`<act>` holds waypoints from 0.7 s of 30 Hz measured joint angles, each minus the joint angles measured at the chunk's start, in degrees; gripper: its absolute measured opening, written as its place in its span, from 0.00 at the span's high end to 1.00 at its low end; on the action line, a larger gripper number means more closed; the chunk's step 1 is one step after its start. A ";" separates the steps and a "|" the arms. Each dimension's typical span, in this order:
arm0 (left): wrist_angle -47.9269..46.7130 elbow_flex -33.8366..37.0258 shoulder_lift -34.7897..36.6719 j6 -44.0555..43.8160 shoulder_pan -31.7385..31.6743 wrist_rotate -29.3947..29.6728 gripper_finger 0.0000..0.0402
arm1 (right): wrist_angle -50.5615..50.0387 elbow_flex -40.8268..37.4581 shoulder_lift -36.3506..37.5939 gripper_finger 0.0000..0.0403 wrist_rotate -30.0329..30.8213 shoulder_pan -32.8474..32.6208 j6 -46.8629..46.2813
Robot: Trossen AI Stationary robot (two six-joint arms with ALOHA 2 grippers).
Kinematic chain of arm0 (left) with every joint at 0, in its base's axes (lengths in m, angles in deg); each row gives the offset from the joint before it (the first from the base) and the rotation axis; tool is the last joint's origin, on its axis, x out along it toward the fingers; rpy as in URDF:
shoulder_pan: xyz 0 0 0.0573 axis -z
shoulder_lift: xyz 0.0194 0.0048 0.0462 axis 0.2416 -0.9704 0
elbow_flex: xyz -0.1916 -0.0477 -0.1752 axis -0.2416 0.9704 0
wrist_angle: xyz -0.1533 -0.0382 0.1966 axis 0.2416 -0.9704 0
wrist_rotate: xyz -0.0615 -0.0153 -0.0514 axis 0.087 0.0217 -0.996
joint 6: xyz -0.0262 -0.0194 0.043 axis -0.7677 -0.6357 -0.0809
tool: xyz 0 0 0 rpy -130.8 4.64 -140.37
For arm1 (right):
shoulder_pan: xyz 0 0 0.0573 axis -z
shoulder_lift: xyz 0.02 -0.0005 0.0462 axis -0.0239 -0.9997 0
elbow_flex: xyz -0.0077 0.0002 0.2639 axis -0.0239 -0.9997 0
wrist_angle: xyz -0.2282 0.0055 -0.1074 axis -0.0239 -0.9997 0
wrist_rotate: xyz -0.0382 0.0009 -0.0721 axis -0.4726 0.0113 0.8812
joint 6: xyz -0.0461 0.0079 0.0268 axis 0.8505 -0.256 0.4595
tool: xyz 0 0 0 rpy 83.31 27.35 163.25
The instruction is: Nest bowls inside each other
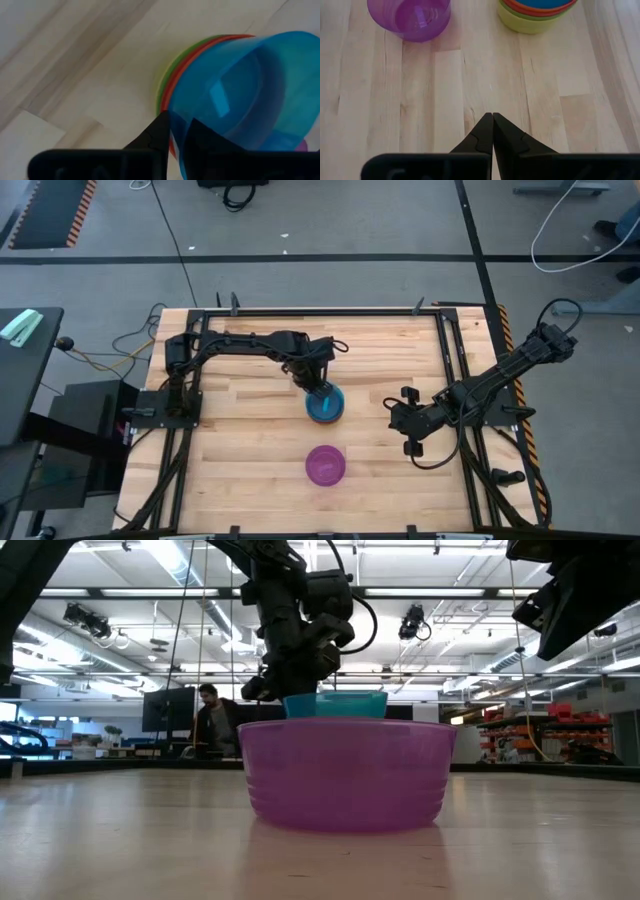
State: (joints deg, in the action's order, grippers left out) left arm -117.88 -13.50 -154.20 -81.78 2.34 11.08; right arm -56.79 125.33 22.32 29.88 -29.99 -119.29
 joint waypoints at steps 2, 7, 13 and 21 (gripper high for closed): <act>0.07 0.00 0.00 0.01 -0.04 -0.64 0.88 | -0.02 0.00 0.00 0.96 0.00 0.00 0.05; -0.27 0.00 0.00 -0.05 -0.04 -2.24 0.84 | 1.80 -1.80 0.02 0.96 0.00 0.00 0.44; 0.24 0.02 0.55 0.92 -0.18 -2.29 0.79 | 5.75 -7.02 0.02 0.96 -1.09 0.00 -0.17; 0.66 0.02 0.87 0.96 -0.73 -4.51 0.73 | 8.99 -7.99 0.02 0.96 -3.53 0.02 0.76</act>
State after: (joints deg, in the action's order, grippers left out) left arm -117.22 -13.47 -153.32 -80.82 1.61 6.58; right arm -47.80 117.35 22.34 26.35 -29.98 -118.52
